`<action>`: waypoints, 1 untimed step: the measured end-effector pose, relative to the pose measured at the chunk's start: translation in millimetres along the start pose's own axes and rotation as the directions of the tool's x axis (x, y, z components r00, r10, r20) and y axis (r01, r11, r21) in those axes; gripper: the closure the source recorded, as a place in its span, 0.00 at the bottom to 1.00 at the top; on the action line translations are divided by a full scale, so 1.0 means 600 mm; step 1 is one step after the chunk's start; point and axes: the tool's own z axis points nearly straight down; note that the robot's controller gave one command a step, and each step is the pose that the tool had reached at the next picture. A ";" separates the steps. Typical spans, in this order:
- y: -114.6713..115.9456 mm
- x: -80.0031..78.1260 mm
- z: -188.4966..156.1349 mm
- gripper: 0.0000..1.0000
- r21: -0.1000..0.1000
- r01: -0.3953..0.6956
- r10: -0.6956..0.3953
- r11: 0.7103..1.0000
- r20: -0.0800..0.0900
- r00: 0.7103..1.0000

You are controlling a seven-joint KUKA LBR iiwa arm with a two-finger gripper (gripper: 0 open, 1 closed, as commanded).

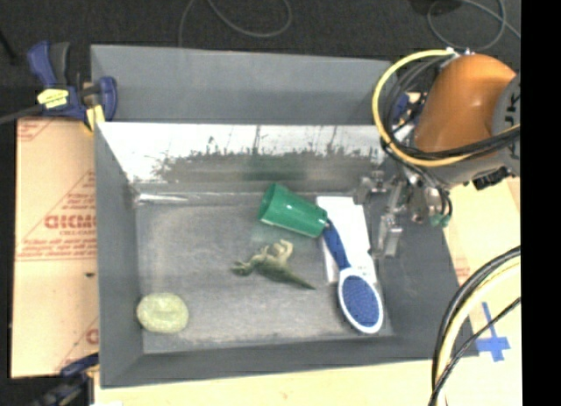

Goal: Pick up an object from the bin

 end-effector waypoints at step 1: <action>0.001 -0.003 -0.008 0.00 0.001 0.002 -0.002 1.000 0.008 1.000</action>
Offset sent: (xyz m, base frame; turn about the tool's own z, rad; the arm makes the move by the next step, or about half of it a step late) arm 0.0443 0.0105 -0.1046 -0.1366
